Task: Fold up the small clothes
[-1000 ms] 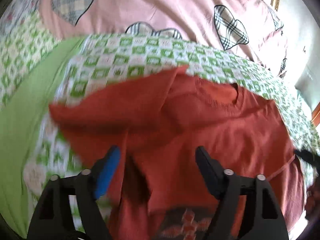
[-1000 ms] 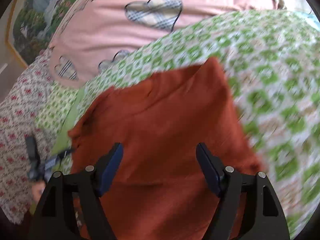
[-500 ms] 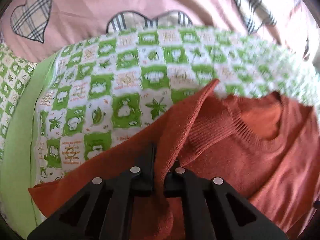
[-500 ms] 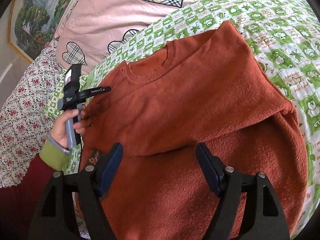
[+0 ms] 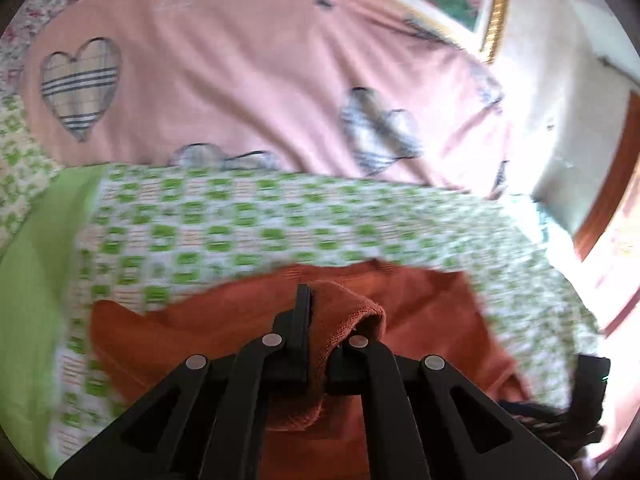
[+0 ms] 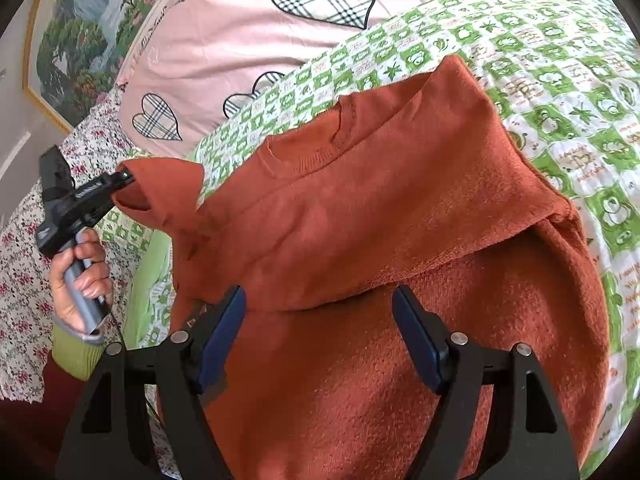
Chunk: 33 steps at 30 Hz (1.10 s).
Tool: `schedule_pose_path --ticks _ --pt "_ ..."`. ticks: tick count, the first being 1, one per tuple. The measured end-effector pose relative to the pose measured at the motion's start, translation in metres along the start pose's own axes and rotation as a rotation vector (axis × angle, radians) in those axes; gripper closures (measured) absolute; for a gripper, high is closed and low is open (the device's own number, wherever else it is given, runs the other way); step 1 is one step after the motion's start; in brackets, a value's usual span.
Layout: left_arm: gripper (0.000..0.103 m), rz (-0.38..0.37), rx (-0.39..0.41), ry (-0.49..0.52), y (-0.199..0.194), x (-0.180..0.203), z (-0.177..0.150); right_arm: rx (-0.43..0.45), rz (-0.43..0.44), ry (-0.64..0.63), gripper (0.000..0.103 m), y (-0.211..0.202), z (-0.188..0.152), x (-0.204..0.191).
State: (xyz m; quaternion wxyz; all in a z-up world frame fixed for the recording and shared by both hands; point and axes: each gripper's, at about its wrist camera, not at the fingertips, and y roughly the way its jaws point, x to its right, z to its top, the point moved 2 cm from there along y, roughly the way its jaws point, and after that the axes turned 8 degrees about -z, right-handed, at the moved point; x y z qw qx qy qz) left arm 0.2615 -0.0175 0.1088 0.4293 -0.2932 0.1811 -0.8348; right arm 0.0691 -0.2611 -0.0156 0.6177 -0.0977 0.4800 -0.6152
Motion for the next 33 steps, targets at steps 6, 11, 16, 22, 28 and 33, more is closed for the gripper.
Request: schedule_pose_path --ticks 6,11,16,22,28,33 --pt "0.101 -0.17 -0.022 0.068 0.049 0.1 -0.016 0.084 -0.049 0.075 0.026 -0.031 0.003 0.028" --pt "0.1 -0.175 -0.147 0.117 0.115 0.133 -0.058 0.134 -0.101 0.125 0.026 -0.054 0.006 0.054" --pt "0.096 -0.125 -0.266 0.168 0.151 0.13 -0.102 0.134 -0.105 0.14 0.026 -0.058 0.006 0.062" --pt "0.07 -0.099 -0.291 0.189 0.118 0.1 -0.125 0.13 -0.07 0.136 0.026 -0.051 0.008 0.051" --pt "0.059 0.029 -0.254 0.136 0.043 0.035 -0.142 0.128 -0.05 0.101 0.026 -0.04 0.027 0.04" --pt "0.058 0.199 -0.215 -0.01 -0.003 -0.047 -0.147 0.113 -0.095 0.04 0.026 -0.023 0.058 0.04"
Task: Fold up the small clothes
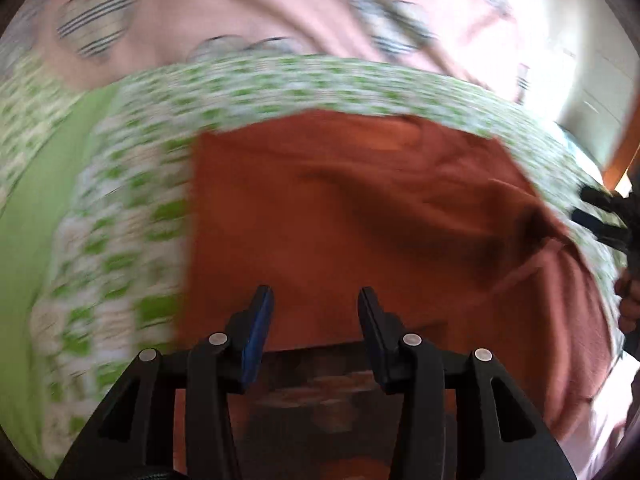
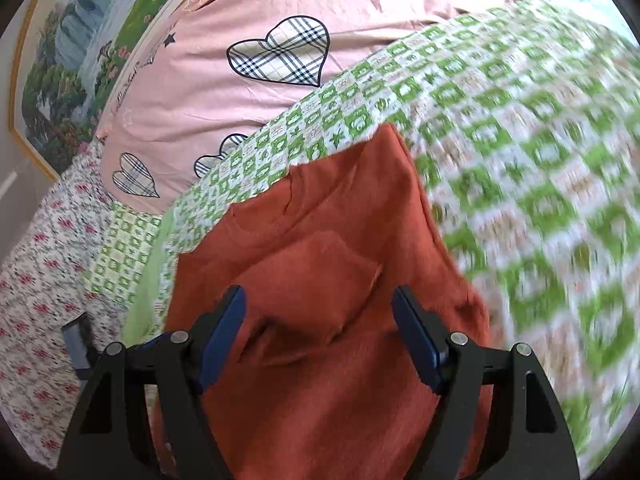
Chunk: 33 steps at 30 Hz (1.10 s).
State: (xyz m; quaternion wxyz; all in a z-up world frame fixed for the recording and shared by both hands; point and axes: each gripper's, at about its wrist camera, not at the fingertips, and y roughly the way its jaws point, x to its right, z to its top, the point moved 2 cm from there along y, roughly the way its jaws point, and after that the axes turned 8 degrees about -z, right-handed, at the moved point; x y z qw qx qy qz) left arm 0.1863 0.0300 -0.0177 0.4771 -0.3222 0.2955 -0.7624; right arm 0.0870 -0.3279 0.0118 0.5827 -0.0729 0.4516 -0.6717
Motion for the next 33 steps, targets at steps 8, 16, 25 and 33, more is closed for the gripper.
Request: schedule_pose_path --ticks 8,16,25,33 --pt "0.032 -0.037 -0.005 -0.204 0.019 -0.067 0.03 -0.154 -0.152 -0.224 0.026 0.06 0.008 -0.01" --pt "0.092 -0.043 -0.054 -0.164 0.064 -0.058 0.038 -0.183 -0.133 -0.3 0.095 0.063 -0.001 -0.016" --pt "0.095 -0.009 0.007 -0.168 0.049 -0.07 0.033 -0.008 -0.169 -0.281 0.095 0.023 0.036 -0.014" --pt "0.094 -0.04 0.031 -0.22 0.054 -0.083 0.031 -0.13 -0.28 -0.273 0.095 0.07 0.021 0.008"
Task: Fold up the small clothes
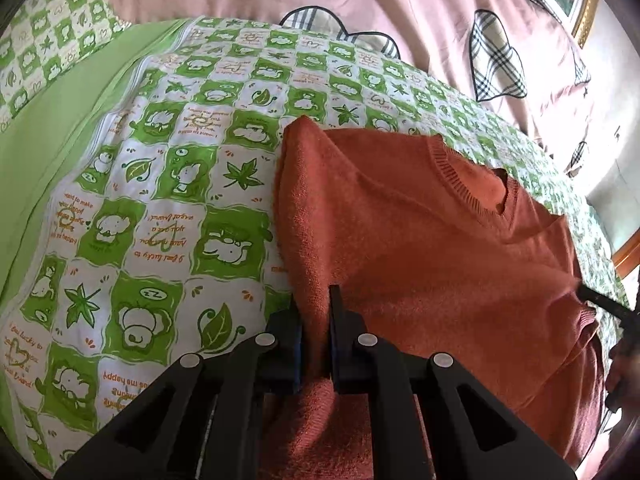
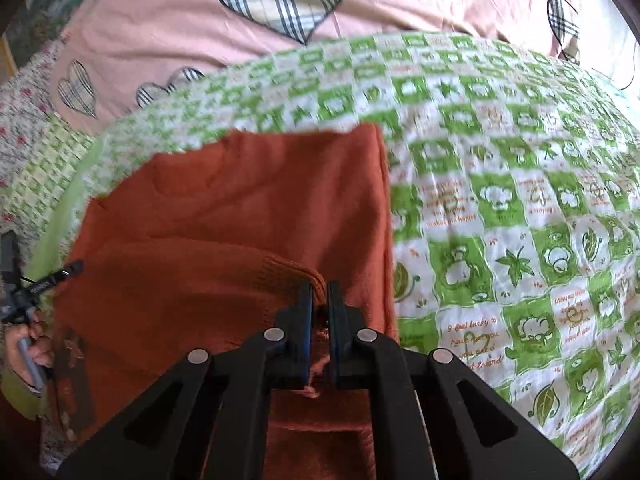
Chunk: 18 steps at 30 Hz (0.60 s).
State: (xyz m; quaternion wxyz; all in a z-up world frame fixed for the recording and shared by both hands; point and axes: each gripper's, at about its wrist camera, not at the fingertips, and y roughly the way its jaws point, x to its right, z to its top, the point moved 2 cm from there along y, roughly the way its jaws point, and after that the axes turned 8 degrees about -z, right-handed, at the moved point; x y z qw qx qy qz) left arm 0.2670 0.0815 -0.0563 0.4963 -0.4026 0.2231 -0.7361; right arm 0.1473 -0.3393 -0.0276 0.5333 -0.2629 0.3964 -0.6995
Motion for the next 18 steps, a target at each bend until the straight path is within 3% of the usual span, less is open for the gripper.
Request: schedule_pose_path --ticks 2,6,7,9,10,12,15,18 --pt "0.094 -0.013 0.009 -0.033 -0.002 -0.006 0.002 -0.01 -0.014 0.025 0.095 0.005 0.001 0.003" --pt "0.092 -0.016 0.017 -0.036 -0.013 -0.01 0.001 0.07 -0.052 0.034 0.076 -0.026 0.003 0.0" --pt "0.092 -0.012 0.017 -0.03 -0.016 -0.009 0.001 0.097 -0.018 0.04 0.07 -0.037 0.002 -0.004" --pt "0.092 -0.01 0.023 -0.004 -0.023 -0.003 -0.001 0.122 0.082 0.032 0.067 -0.05 -0.001 -0.015" --pt "0.092 0.008 0.023 0.017 -0.025 0.001 -0.003 0.106 0.144 0.006 0.065 -0.051 -0.006 -0.027" --pt "0.092 0.038 0.006 0.035 -0.022 0.003 -0.005 0.047 0.179 -0.031 0.064 -0.041 -0.013 -0.041" --pt "0.09 0.052 -0.017 0.032 -0.021 0.0 -0.01 -0.065 0.056 -0.079 0.064 -0.013 -0.027 -0.045" --pt "0.089 0.046 -0.015 0.041 -0.036 0.003 -0.016 -0.061 0.057 -0.025 0.064 -0.025 -0.033 -0.033"
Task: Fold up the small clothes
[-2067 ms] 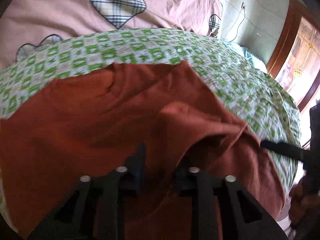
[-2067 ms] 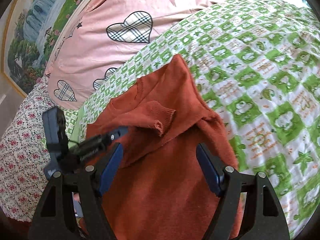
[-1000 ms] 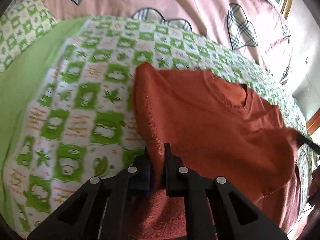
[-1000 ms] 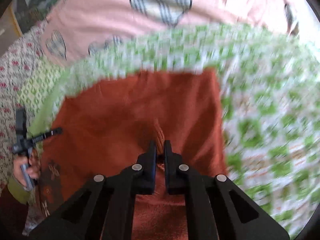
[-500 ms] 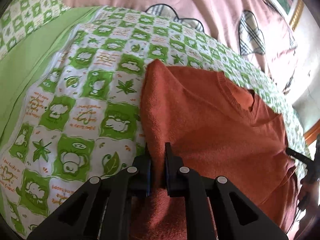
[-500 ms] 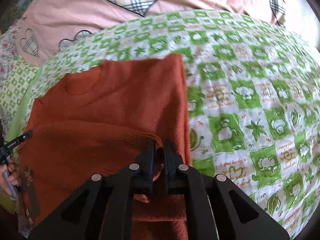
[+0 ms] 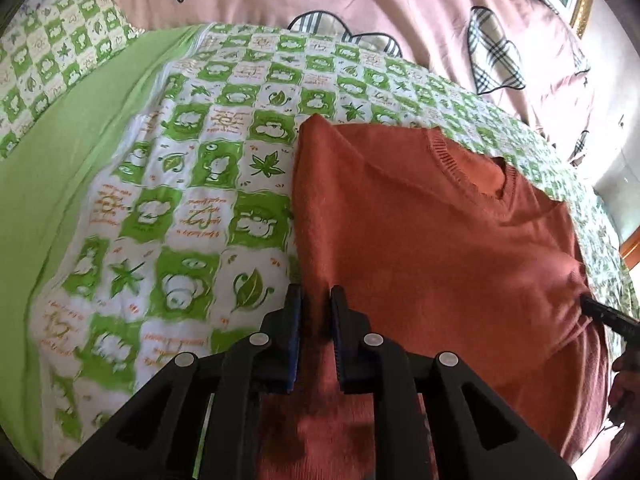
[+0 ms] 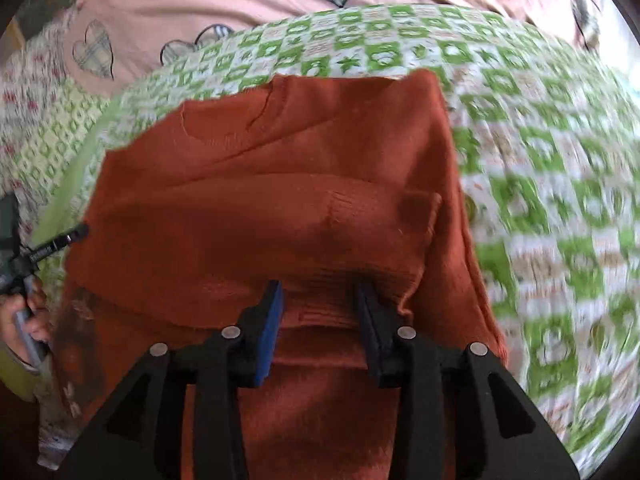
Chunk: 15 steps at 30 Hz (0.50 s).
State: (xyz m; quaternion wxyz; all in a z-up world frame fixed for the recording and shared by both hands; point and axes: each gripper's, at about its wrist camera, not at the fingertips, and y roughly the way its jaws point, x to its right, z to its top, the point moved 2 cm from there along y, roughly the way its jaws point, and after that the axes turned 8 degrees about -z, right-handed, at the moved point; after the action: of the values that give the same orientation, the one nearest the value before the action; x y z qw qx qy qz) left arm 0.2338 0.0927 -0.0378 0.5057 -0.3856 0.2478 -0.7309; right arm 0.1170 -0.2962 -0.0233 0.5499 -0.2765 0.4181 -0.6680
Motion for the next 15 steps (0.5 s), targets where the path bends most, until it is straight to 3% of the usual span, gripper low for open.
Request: schedule_pose_path --ticks 3,6,8,15 --pt "0.088 -0.021 0.003 0.021 -0.025 0.006 -0.015 0.06 0.024 0.024 0.061 -0.035 -0.01 0.006" --pt "0.071 -0.061 0.003 0.032 -0.053 0.011 -0.038 0.121 0.104 0.073 0.042 -0.071 -0.026 0.016" --pt "0.057 -0.069 -0.001 0.041 -0.071 0.014 -0.058 0.147 0.136 0.076 0.038 -0.089 -0.04 0.018" --pt "0.054 -0.074 -0.071 0.034 -0.114 0.01 -0.138 0.114 0.216 0.135 0.038 -0.103 -0.093 0.026"
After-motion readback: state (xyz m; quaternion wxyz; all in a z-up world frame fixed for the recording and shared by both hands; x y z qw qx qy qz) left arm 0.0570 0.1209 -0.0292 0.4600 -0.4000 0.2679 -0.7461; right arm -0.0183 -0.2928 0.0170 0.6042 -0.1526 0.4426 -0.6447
